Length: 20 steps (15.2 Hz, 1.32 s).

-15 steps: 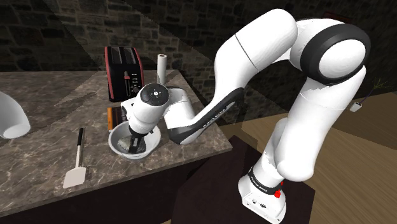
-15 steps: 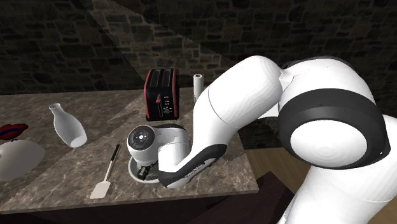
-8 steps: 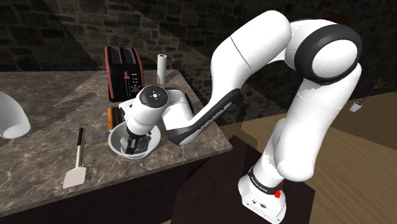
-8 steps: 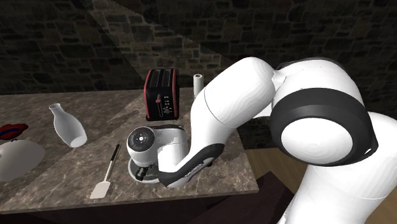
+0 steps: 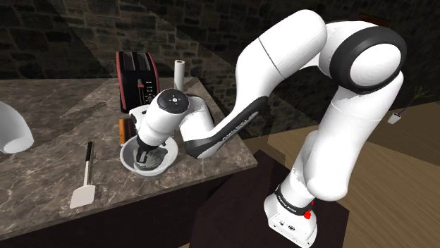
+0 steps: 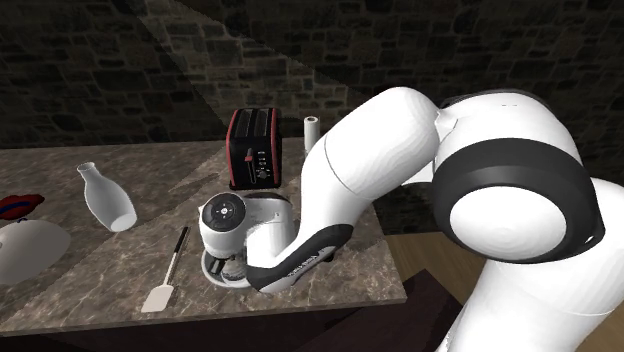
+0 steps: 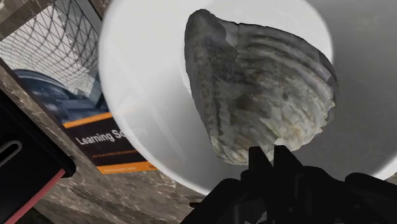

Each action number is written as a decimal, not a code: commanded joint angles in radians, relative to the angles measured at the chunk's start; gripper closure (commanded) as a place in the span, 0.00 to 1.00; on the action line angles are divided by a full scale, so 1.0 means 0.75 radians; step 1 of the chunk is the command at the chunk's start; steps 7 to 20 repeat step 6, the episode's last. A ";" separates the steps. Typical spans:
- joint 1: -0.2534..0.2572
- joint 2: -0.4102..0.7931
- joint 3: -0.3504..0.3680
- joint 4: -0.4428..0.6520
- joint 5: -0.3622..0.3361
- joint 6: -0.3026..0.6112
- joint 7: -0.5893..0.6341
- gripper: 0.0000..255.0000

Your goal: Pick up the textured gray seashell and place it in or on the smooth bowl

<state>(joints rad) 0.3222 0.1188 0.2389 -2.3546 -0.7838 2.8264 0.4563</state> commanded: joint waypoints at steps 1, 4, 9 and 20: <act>-0.006 0.005 -0.001 -0.011 0.018 -0.120 -0.018 1.00; 0.003 0.034 -0.016 -0.009 -0.049 -0.102 0.045 1.00; 0.003 0.001 -0.008 -0.013 0.008 -0.121 -0.007 1.00; 0.003 0.001 -0.008 -0.013 0.008 -0.121 -0.007 1.00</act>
